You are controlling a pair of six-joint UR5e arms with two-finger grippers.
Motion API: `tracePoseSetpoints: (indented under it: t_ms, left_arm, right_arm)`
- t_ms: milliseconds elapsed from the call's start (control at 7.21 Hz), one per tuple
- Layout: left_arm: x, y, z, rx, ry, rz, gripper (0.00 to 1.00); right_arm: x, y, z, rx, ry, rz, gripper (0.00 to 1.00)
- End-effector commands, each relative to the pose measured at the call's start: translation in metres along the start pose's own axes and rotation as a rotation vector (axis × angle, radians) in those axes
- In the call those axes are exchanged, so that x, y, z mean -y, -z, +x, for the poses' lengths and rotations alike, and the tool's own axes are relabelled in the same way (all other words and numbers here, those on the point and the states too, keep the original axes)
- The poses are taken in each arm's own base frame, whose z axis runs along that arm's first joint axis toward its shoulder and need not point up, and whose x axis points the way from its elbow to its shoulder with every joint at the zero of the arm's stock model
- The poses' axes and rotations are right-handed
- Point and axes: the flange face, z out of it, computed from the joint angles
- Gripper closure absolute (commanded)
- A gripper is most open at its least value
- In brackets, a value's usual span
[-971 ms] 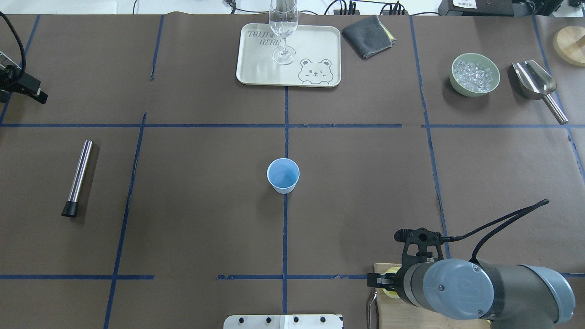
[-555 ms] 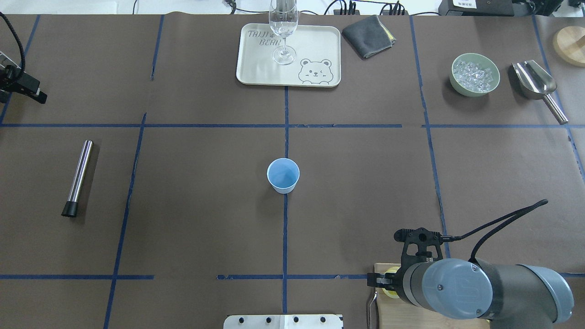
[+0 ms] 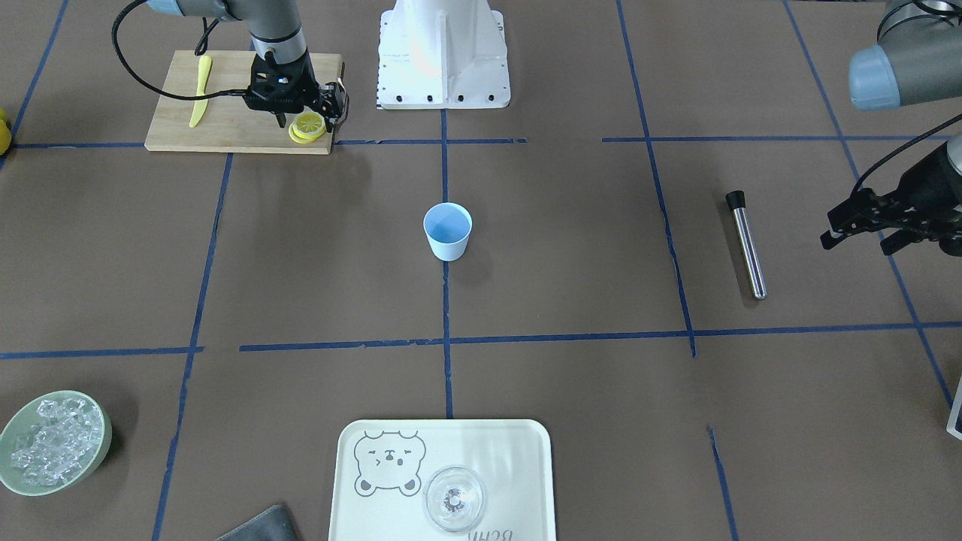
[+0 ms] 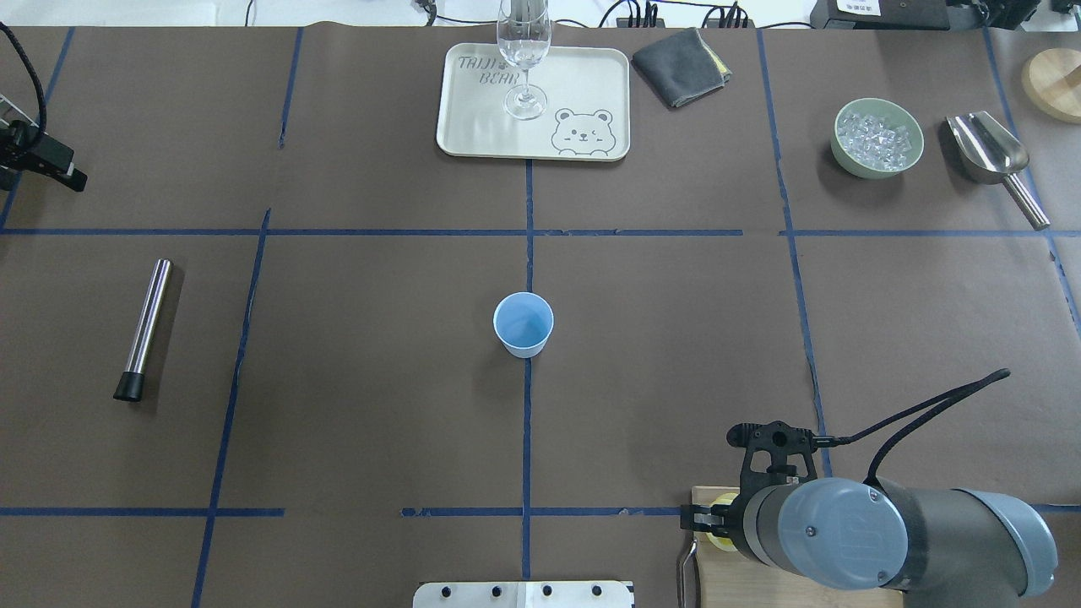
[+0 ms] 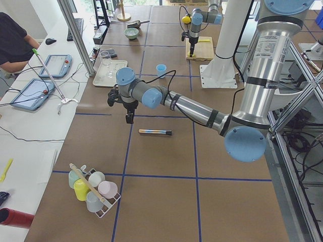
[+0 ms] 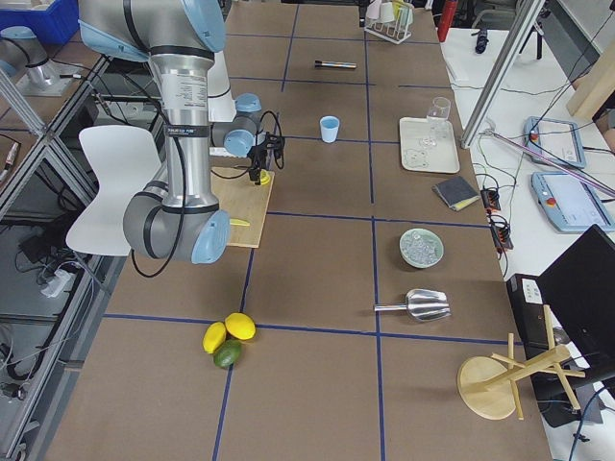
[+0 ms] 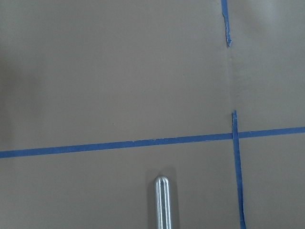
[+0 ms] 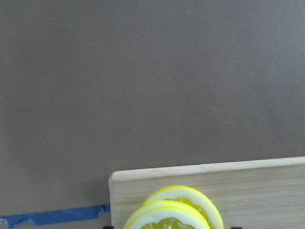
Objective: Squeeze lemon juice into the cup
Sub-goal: 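Grasp a yellow lemon slice with the right gripper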
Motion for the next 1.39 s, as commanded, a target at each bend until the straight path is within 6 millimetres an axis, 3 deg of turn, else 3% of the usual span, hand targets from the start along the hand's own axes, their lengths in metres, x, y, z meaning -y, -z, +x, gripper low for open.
tracePoseSetpoints:
  t_ms: [0, 416, 1248]
  left_arm:
    - [0.0, 0.0, -0.001, 0.0, 0.001, -0.001, 0.0]
    - [0.0, -0.001, 0.001, 0.0, -0.001, -0.001, 0.0]
    - [0.0, 0.003, 0.004, -0.003, -0.004, 0.005, 0.0]
  right_arm:
    - [0.0, 0.0, -0.001, 0.002, 0.0, 0.0, 0.34]
    - [0.0, 0.003, -0.002, 0.008, -0.001, -0.002, 0.55]
    - [0.004, 0.028, 0.0, 0.04, -0.006, 0.006, 0.55]
